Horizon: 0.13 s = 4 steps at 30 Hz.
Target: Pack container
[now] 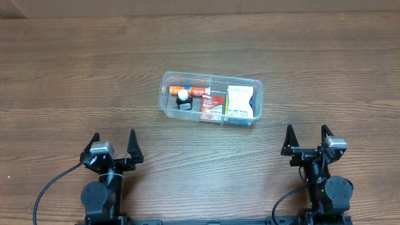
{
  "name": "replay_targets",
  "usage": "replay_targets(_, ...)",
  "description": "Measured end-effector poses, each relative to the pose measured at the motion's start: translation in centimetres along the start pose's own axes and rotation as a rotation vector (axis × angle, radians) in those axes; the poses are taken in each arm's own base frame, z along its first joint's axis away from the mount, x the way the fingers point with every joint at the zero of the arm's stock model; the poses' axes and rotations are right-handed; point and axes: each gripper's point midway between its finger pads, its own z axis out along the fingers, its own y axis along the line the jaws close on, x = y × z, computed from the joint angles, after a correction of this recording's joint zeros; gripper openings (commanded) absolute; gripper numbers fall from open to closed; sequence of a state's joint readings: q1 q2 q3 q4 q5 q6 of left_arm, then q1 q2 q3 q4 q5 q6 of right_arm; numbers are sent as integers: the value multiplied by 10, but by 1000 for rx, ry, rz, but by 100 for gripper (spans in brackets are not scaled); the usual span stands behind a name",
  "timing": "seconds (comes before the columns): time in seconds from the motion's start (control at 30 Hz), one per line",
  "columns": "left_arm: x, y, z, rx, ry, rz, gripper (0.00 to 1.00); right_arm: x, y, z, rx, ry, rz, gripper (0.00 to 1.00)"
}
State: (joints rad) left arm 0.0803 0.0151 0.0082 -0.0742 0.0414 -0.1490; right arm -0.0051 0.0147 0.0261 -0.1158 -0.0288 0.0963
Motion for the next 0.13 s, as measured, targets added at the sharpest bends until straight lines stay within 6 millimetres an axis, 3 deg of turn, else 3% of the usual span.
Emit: replay_targets(0.13, 0, 0, 0, 0, 0, 0, 100, 0, 0, 0, -1, 1, 0, 100)
